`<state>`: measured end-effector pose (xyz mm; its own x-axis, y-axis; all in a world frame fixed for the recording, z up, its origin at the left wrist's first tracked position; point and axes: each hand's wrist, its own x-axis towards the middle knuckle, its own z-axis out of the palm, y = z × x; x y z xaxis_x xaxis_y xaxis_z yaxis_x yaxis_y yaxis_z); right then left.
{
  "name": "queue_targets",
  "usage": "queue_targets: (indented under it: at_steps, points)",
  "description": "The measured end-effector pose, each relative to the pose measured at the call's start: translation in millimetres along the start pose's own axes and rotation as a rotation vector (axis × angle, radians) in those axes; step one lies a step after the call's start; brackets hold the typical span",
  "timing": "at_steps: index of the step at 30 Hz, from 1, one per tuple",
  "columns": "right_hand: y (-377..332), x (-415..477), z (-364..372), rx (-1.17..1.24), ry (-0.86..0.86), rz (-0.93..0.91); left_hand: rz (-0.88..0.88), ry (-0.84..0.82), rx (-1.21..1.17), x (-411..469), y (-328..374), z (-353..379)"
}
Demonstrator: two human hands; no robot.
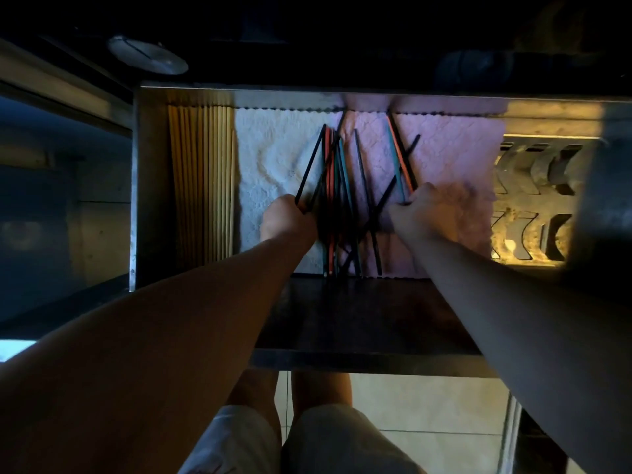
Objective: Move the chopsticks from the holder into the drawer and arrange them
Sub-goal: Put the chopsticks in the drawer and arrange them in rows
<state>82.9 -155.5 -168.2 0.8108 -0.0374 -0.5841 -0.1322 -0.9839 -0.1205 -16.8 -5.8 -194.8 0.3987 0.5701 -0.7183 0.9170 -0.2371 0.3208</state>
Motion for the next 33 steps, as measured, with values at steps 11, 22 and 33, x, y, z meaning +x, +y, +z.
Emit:
queue_targets:
  at_steps: [11,22,33]
  points:
    - [-14,-2,21,0.039,-0.014,-0.250,0.066,-0.035,-0.055,-17,8,-5]
    - [-4,3,7,-0.019,0.136,-0.190,0.053,-0.051,-0.084,-13,9,0]
    - [-5,10,-13,-0.206,-0.020,-0.202,0.036,-0.059,-0.117,-15,12,6]
